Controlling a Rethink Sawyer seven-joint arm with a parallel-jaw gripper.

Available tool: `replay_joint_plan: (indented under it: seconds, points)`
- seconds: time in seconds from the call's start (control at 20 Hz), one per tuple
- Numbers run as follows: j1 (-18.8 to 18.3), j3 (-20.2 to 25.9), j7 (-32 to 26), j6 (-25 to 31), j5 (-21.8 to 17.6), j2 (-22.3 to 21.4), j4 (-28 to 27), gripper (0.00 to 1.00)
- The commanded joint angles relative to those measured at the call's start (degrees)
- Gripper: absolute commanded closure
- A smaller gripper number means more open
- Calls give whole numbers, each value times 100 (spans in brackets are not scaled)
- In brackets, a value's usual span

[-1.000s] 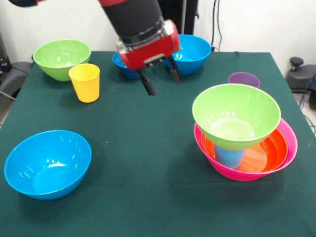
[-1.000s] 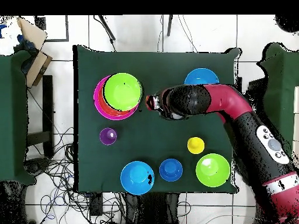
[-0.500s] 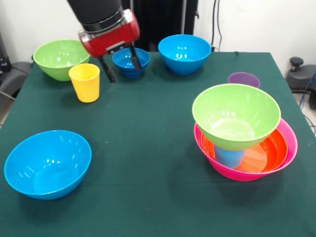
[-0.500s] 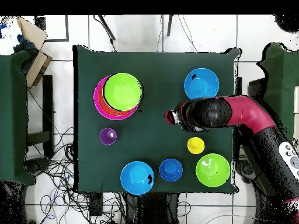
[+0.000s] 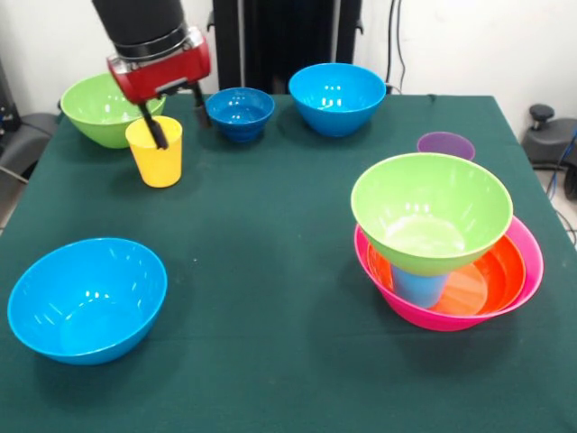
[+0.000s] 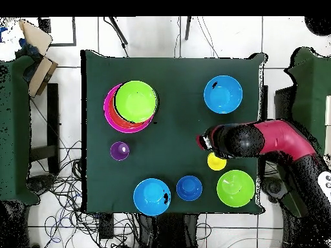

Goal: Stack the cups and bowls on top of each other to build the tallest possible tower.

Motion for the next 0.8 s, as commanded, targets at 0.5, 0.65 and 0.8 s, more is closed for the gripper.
replay_joint_plan:
  seconds: [0.5, 0.65, 0.8]
  points:
    - [119, -318, -3766, 540, -999, -123, -14, 0]
    - [182, -380, -3723, 556, -890, -140, -32, 0]
    - [232, -431, -3675, 588, -837, -204, 7, 0]
